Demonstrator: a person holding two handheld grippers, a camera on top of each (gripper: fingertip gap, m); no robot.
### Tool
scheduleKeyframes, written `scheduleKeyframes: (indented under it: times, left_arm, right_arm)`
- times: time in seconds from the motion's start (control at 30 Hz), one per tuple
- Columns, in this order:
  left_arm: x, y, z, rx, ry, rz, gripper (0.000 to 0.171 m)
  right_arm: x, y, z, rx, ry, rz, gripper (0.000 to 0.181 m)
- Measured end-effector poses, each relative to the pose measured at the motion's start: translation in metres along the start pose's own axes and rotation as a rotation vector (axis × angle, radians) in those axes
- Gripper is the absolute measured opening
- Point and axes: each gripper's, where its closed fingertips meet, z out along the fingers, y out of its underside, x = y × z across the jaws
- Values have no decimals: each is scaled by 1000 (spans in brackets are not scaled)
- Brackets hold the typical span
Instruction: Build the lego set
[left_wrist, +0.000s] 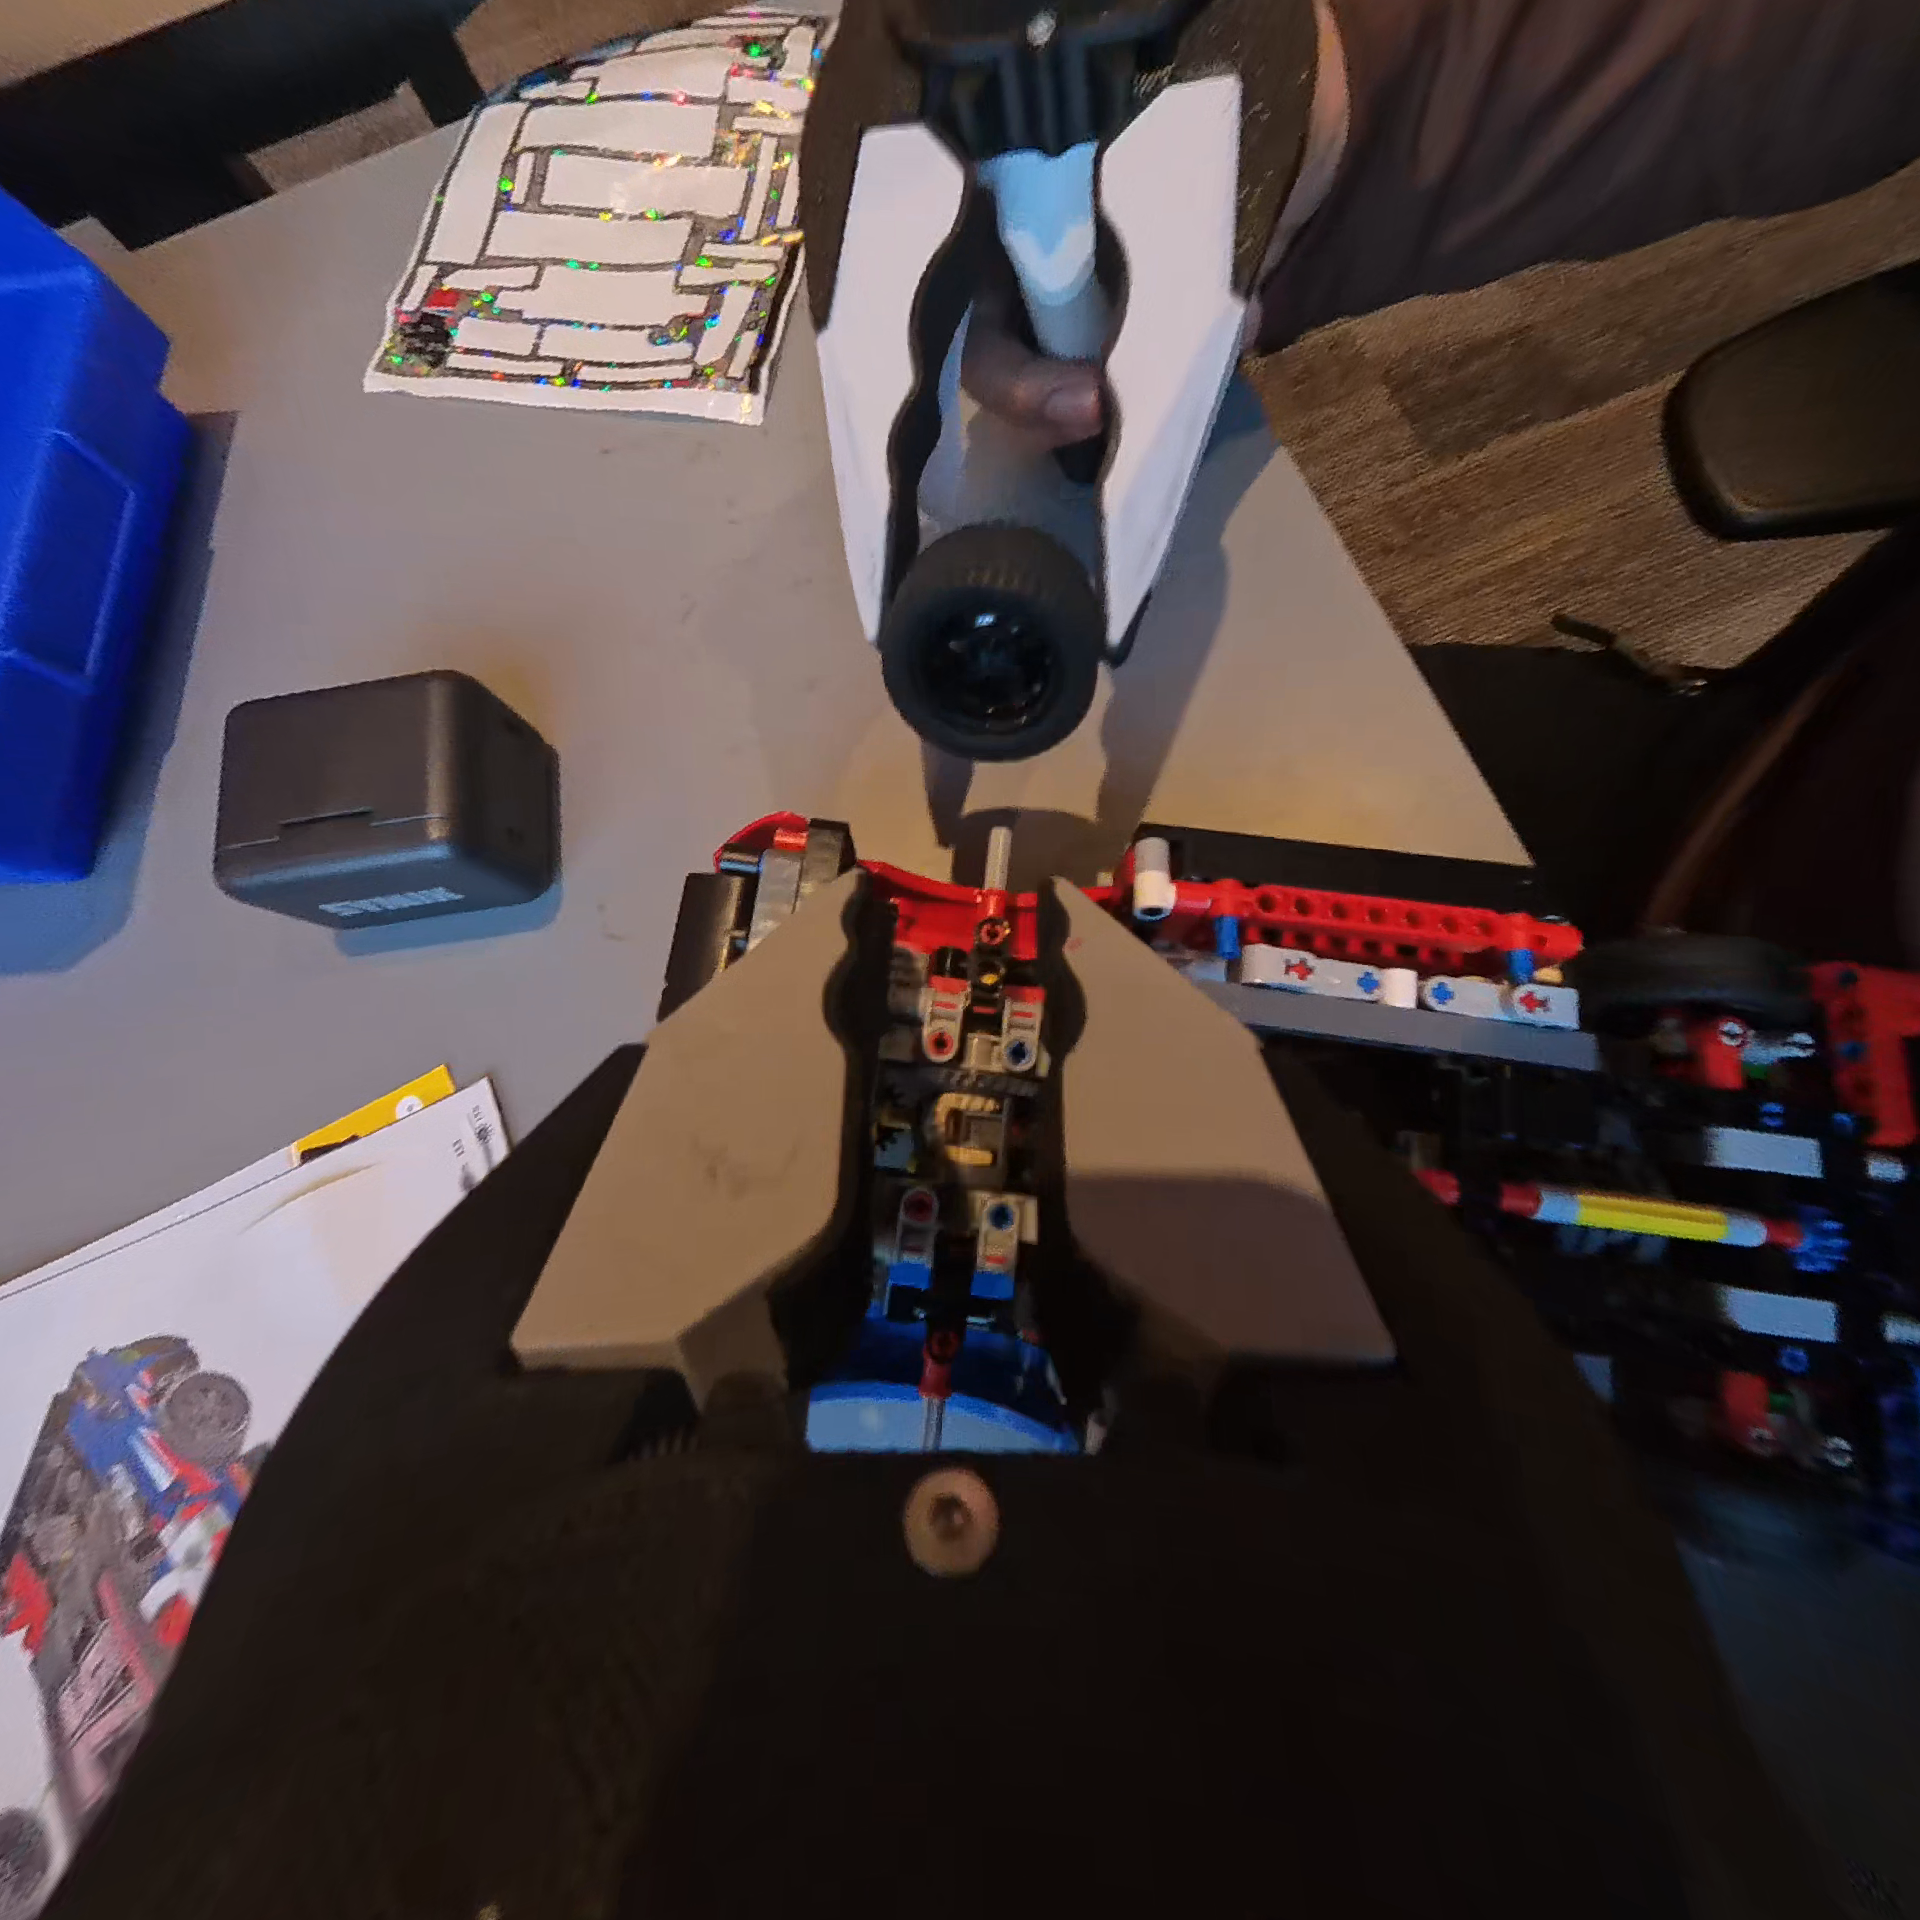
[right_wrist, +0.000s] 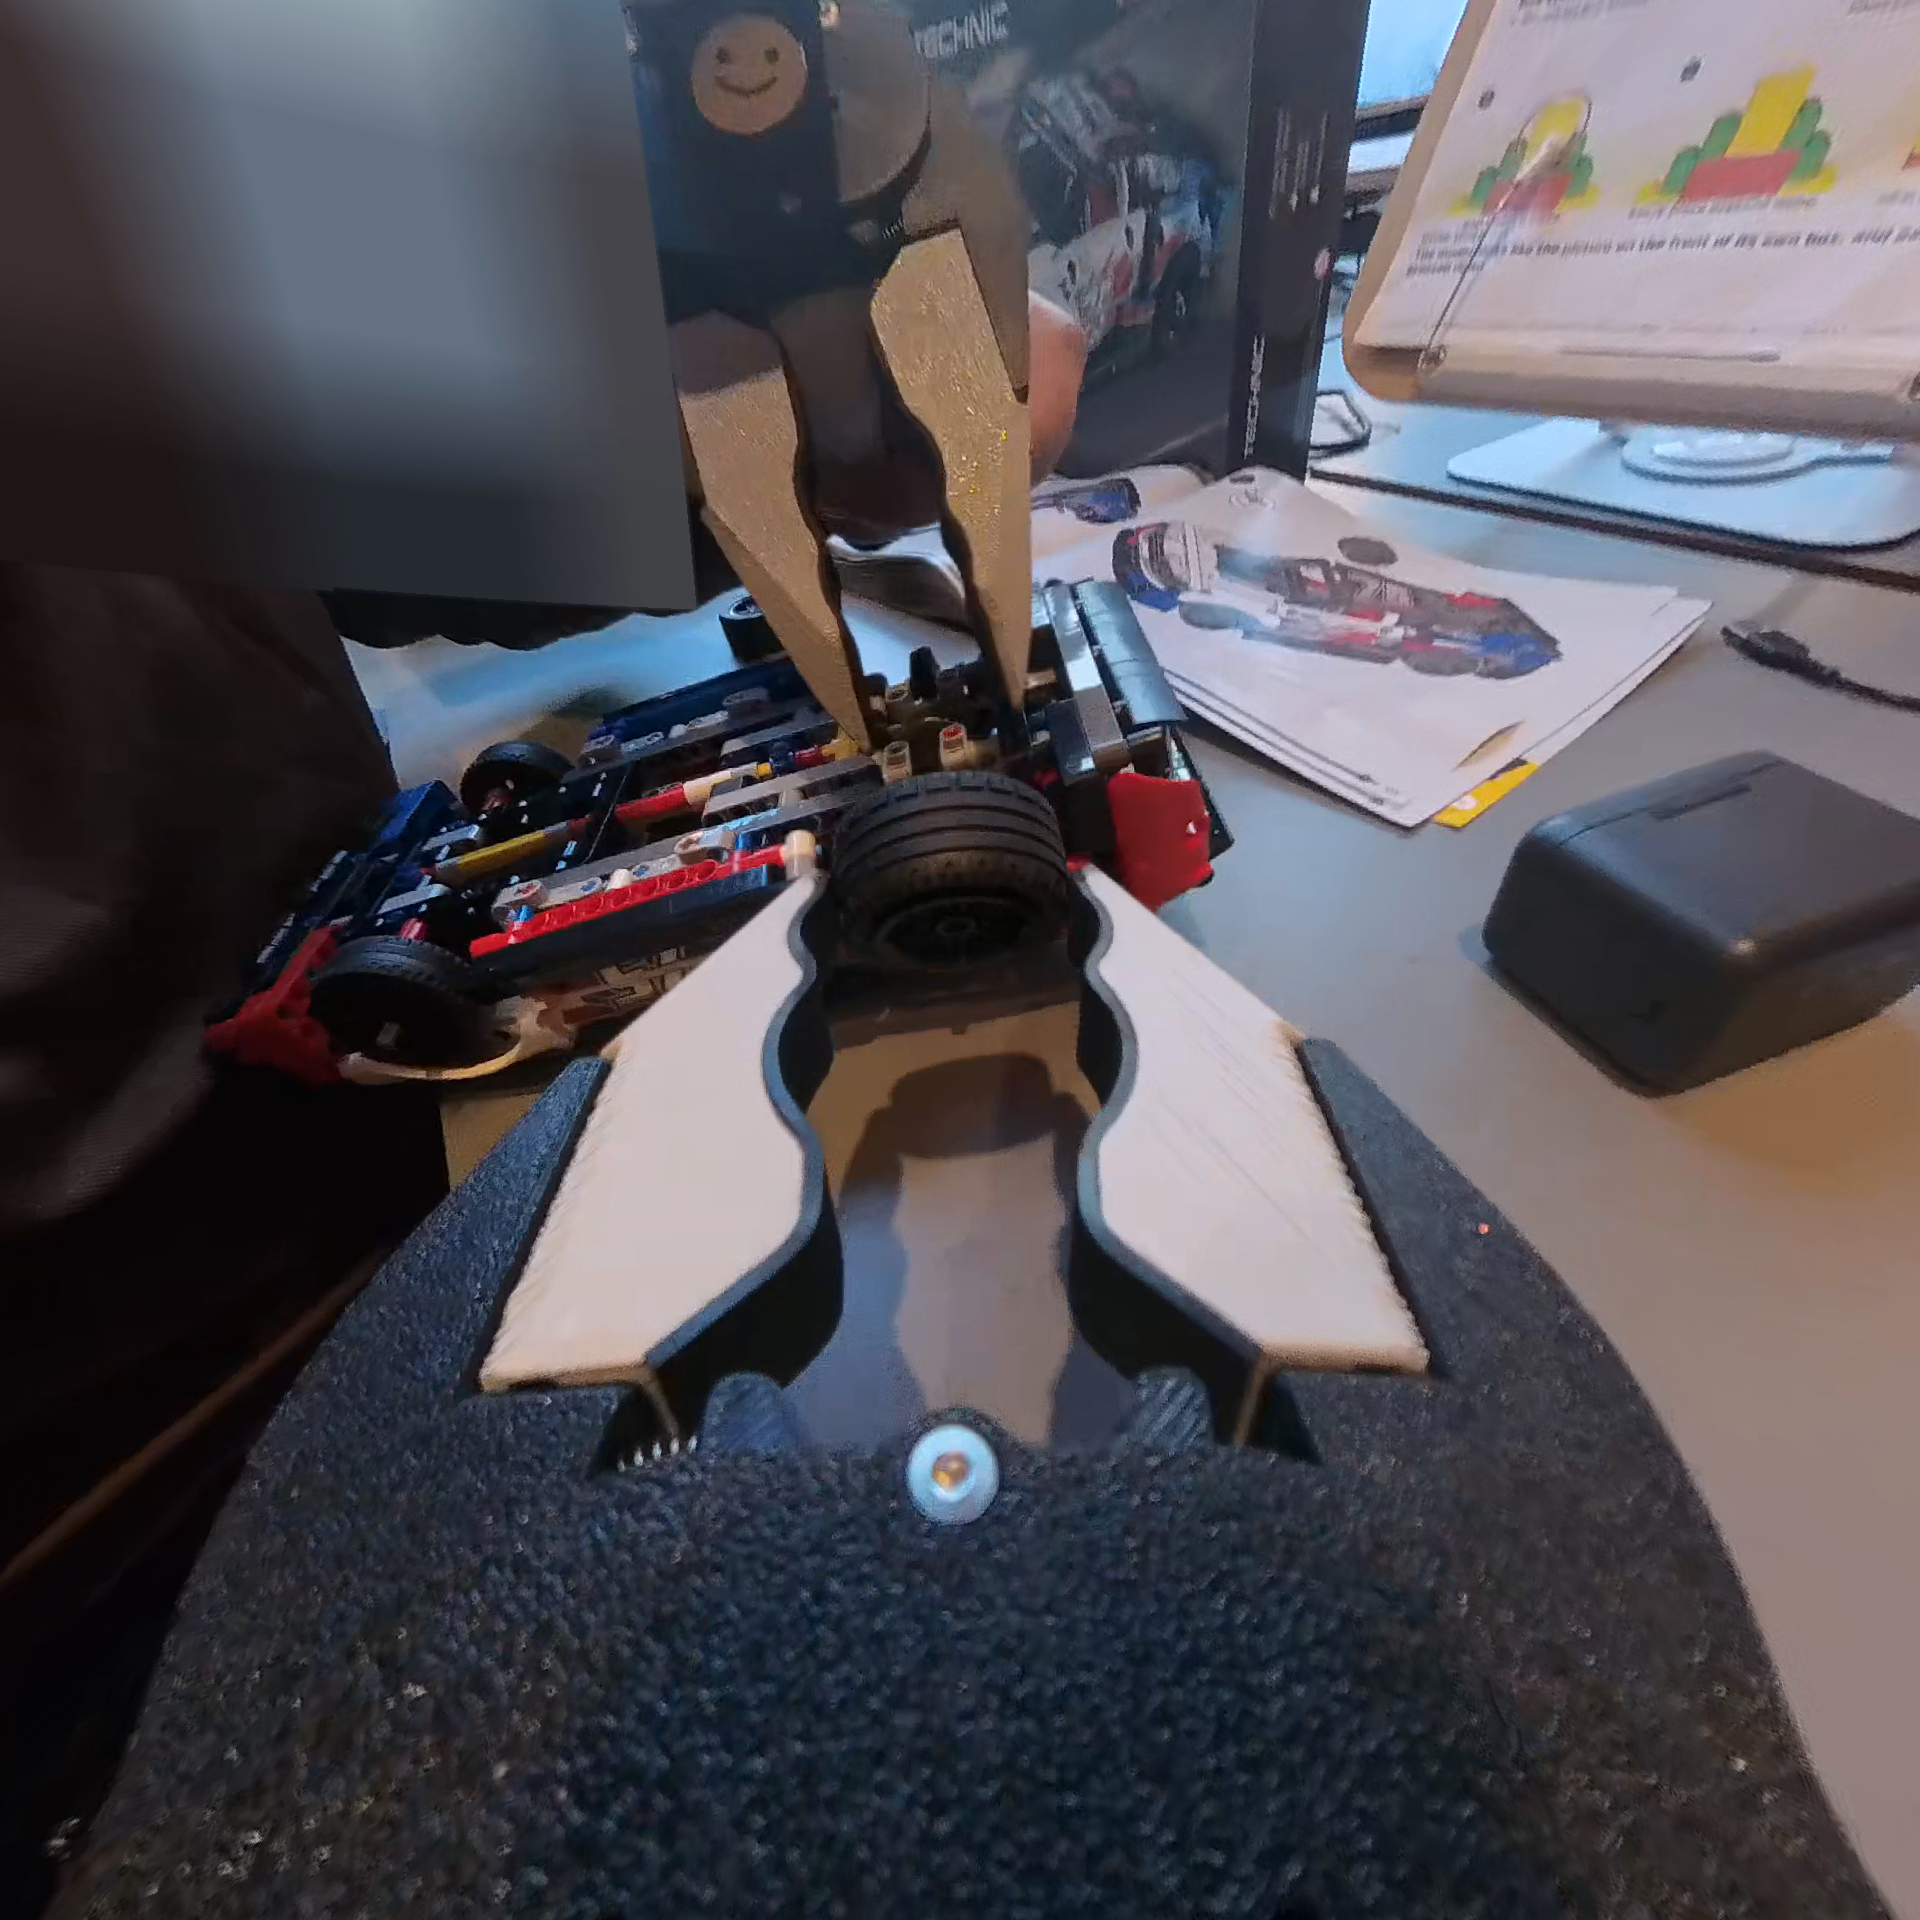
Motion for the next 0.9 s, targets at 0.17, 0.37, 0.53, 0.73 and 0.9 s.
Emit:
scheduleKeyframes:
  times: [0.17, 0.37, 0.53, 0.73, 0.9]
  left_arm:
    - [4, 4, -7, 21, 5, -21, 21]
    - [7, -26, -13, 248, 0, -15, 40]
    - [19, -39, -1, 298, -40, 138, 48]
    - [19, -43, 2, 354, -75, 170, 47]
    - [18, -46, -2, 382, -91, 171, 40]
  right_arm:
    - [-6, -8, 0, 66, -35, 30, 39]
    - [-20, -32, -7, 240, -144, 42, 38]
    - [-29, -43, 2, 258, -189, 15, 38]
    - [-31, -40, 9, 253, -207, 42, 38]
    - [-27, -44, 7, 272, -204, 120, 38]
